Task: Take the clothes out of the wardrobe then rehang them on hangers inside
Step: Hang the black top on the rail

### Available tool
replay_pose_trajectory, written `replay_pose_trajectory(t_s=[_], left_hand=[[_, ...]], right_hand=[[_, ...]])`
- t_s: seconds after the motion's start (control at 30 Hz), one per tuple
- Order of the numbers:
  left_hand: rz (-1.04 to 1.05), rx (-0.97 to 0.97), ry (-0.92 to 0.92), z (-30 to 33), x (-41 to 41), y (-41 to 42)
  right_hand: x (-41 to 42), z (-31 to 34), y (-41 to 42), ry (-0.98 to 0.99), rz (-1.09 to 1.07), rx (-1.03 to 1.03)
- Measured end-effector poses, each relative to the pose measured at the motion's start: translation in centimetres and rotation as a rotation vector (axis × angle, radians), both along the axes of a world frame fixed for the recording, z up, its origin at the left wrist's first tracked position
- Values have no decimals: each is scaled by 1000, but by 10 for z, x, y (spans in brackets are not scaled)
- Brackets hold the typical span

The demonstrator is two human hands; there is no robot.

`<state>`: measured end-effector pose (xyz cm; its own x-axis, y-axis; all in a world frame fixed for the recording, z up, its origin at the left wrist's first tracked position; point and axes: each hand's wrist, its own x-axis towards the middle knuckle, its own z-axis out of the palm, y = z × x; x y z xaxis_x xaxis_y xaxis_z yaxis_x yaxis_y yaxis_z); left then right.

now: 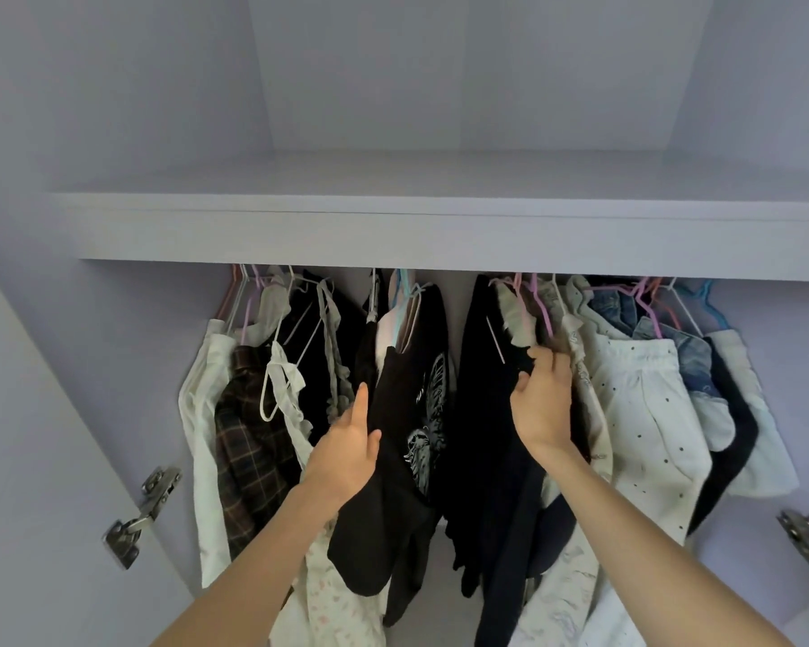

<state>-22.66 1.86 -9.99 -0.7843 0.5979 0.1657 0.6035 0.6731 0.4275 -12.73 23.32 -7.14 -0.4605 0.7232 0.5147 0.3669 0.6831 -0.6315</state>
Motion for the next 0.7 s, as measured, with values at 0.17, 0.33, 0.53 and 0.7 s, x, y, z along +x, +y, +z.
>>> replay_pose_trajectory(t_s=[0.17,0.33,0.53,0.7], left_hand=[[7,-149,129,-3,25,-18],[131,-182,256,3,75,-52],[296,-161,278,-18,165,-117],[537,-296,186,-50,258,-193]], right_hand=[[32,-30,3,-260,56,345],[61,-28,-10,-384,146,538],[102,-57,-97,-348,517,563],[143,-94,-191,-387,894,524]])
